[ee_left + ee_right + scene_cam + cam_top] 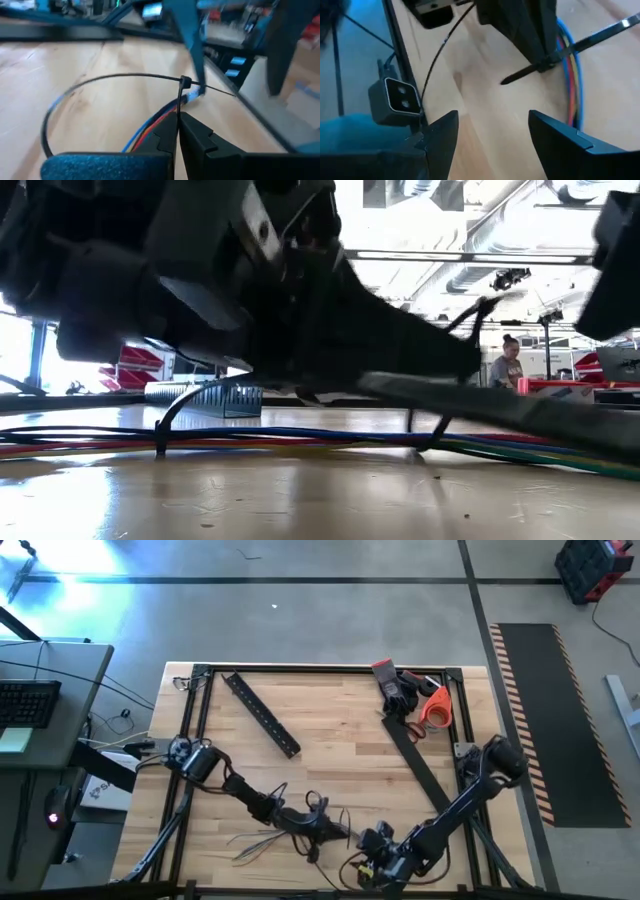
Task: Ziptie cables
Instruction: Wrap the cable wires with the black zip tie
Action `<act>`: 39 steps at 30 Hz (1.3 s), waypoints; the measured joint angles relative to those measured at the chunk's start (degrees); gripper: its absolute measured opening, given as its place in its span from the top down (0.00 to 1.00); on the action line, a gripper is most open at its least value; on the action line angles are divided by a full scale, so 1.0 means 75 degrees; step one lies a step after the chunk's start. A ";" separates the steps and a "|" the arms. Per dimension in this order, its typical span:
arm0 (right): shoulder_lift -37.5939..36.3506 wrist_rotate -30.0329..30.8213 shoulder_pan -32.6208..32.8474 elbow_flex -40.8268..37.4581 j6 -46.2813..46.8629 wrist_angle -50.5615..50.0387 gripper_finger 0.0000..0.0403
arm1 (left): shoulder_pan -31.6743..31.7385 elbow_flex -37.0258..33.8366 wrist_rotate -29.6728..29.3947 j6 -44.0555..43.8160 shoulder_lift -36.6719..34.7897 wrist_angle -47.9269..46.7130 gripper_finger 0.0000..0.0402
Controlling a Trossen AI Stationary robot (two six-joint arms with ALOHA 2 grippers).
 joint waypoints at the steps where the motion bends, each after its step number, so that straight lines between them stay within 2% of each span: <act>1: 0.0056 0.0080 0.0046 0.0000 0.0185 0.0044 0.44 | -0.0009 0.0058 -0.0003 -0.0005 0.0122 0.0178 1.00; 5: 0.0136 0.0089 0.0202 0.0000 0.0672 -0.0125 0.45 | -0.0037 0.0149 -0.0008 -0.0023 0.0379 0.0361 1.00; 12: 0.0209 0.0117 0.0530 0.0000 0.1315 -0.1687 0.53 | -0.0031 0.0140 -0.0009 0.0099 0.0318 0.0540 1.00; 16: 0.0572 -0.0845 0.0523 -0.0003 0.0305 -0.1511 0.57 | -0.0031 0.0137 -0.0001 0.0179 0.0315 0.0783 1.00; 18: 0.0713 -0.0959 0.0526 0.0003 -0.0372 -0.1340 0.59 | -0.0031 0.0134 0.0012 0.0179 0.0315 0.0903 1.00; 20: 0.0803 -0.0820 0.0538 0.0034 -0.0644 -0.1459 0.61 | -0.0034 0.0134 0.0014 0.0179 0.0312 0.0957 1.00; 24: 0.0768 -0.0300 0.0544 0.0056 -0.1074 -0.2639 0.67 | -0.0031 0.0137 0.0019 0.0113 0.0312 0.0956 1.00; 26: 0.0751 0.0336 0.0517 0.0012 -0.1920 -0.3363 0.70 | -0.0031 0.0137 0.0044 0.0111 0.0312 0.0954 1.00; 31: 0.0786 0.1768 0.0242 -0.0035 -0.4363 -0.4225 0.73 | -0.0031 0.0154 0.0042 0.0110 0.0312 0.1007 1.00; 33: 0.0783 0.2100 0.0065 -0.0018 -0.4846 -0.4261 0.73 | -0.0031 0.0154 0.0041 0.0074 0.0312 0.1004 1.00; 35: 0.0772 0.2098 -0.0109 -0.0017 -0.5150 -0.4368 0.72 | -0.0031 0.0154 0.0017 0.0033 0.0312 0.1007 1.00; 39: 0.0751 0.2053 -0.0284 0.0086 -0.5113 -0.4602 0.62 | -0.0031 0.0154 -0.0028 0.0199 0.0312 0.1075 1.00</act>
